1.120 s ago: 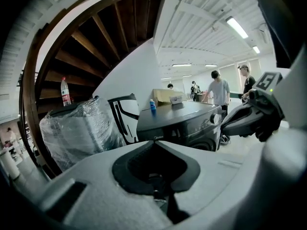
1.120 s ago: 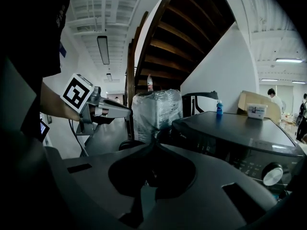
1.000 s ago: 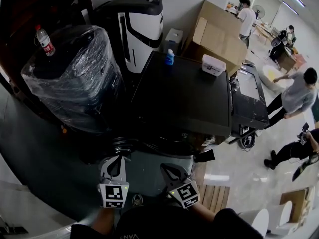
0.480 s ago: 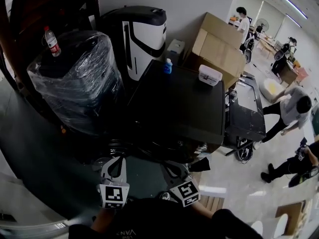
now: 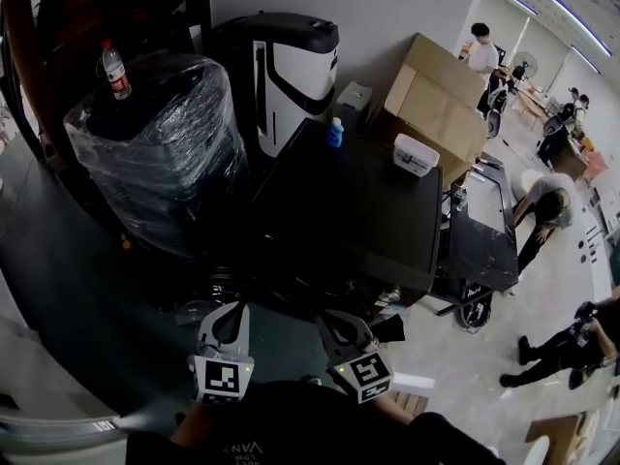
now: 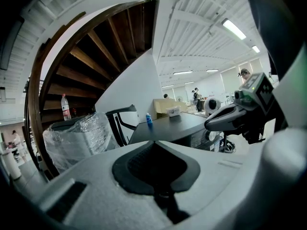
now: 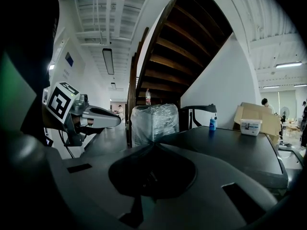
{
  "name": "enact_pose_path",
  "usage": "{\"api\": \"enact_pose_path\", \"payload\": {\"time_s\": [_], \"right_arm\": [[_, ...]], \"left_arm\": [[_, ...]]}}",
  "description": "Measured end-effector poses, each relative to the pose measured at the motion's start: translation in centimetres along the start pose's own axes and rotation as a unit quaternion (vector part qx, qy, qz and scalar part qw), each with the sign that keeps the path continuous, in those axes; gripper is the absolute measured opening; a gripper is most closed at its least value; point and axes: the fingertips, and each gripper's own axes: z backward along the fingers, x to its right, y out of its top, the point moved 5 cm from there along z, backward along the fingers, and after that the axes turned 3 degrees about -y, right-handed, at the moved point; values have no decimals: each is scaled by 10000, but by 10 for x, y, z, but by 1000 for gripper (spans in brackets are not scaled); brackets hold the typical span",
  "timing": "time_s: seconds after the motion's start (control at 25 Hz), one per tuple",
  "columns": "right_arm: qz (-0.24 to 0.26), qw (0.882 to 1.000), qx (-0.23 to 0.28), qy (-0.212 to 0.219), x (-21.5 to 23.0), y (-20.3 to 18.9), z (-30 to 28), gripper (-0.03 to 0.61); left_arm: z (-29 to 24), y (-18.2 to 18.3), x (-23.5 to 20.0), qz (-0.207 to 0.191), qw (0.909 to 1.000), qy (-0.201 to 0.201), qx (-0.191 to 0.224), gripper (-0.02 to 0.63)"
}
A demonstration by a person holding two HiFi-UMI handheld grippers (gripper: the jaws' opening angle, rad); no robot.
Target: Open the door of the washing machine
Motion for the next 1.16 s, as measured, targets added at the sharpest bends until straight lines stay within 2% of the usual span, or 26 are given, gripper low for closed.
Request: {"api": "enact_pose_path", "payload": {"time_s": [0.24,1.16], "right_arm": [[85,9999,-6,100,7,1,1,6],[51,10000,-14,-2,20,0,-1,5]], "left_arm": [[-2,2,7,9,10000,3,2,17],[0,-2,11,247,9996,97,-74,17]]}}
